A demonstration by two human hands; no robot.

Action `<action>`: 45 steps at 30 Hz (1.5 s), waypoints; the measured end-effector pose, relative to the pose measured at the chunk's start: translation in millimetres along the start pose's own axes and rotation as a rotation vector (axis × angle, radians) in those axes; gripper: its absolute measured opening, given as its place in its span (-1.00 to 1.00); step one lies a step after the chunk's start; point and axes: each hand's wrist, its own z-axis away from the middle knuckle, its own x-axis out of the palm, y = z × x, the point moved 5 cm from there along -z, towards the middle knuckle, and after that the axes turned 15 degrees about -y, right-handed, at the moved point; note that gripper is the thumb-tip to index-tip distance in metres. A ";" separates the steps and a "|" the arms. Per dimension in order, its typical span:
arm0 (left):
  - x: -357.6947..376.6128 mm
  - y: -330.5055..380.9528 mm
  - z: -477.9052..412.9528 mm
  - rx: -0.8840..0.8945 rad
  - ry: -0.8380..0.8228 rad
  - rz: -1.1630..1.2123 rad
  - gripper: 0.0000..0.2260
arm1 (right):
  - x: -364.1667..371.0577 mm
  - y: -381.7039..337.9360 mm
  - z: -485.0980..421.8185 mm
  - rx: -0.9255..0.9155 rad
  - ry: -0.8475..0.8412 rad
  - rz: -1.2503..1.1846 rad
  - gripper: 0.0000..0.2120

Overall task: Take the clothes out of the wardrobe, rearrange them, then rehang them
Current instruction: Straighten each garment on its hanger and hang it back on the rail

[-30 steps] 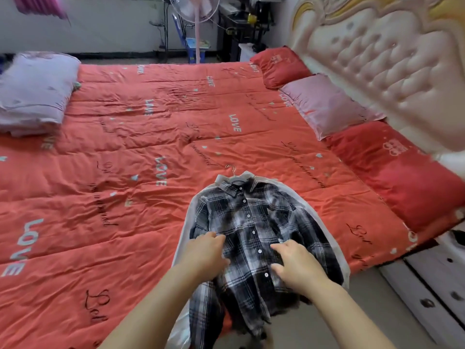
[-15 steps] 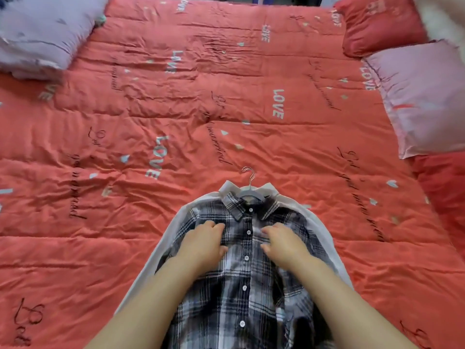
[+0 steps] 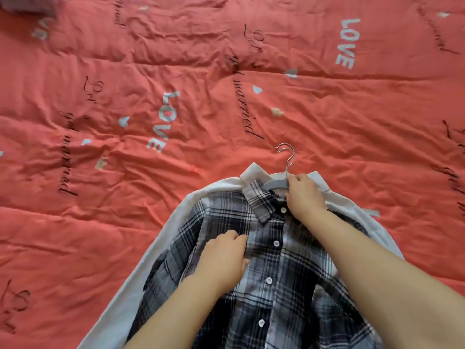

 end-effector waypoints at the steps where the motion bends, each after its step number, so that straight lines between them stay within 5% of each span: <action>1: 3.8 -1.5 0.7 0.002 0.005 0.001 -0.59 | 1.6 2.6 -2.0 -0.004 0.026 0.002 -0.64; 9: -11.4 2.3 48.8 0.042 0.190 0.057 -0.59 | -37.5 -17.7 70.3 -0.293 0.318 -0.153 -0.72; 18: -42.3 -4.9 184.1 0.216 0.712 0.273 -0.49 | -55.8 -111.7 265.9 -0.516 0.377 -0.220 -0.76; 24: 4.2 -51.6 330.4 0.312 1.121 0.334 -0.69 | -68.2 -213.2 414.5 -0.680 0.355 -0.234 -0.82; 27: 47.1 -94.4 414.7 0.241 1.224 0.456 -0.87 | -55.2 -274.5 483.2 -0.776 0.291 -0.235 -0.79; 34: 167.4 -194.9 607.5 0.080 1.419 0.645 -0.76 | 16.2 -441.0 628.7 -1.080 0.258 -0.101 -0.75; 42: 289.2 -288.4 797.9 -0.306 1.797 0.494 -0.54 | 99.3 -611.9 765.3 -1.465 0.217 0.027 -0.74; 45: 328.3 -323.2 852.5 -0.475 1.876 0.417 -0.64 | 137.5 -668.4 792.6 -1.584 0.240 0.178 -0.71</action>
